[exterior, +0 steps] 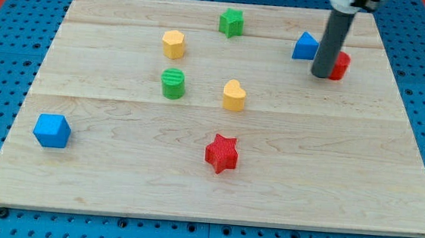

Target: Nudge the red star a bit up

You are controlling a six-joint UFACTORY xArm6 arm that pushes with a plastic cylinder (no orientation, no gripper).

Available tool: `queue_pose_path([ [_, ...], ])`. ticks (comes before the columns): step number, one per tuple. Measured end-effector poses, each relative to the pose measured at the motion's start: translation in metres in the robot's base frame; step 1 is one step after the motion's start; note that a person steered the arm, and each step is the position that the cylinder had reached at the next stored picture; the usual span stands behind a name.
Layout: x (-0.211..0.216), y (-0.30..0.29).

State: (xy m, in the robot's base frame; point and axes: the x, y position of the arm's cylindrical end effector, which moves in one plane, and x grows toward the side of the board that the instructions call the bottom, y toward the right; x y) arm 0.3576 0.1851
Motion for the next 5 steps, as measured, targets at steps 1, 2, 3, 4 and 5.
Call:
queue_pose_path([
  [1, 0.0, 0.012],
  [2, -0.004, -0.014],
  [3, -0.022, -0.059],
  [4, -0.038, -0.094],
  [5, -0.039, -0.104],
])
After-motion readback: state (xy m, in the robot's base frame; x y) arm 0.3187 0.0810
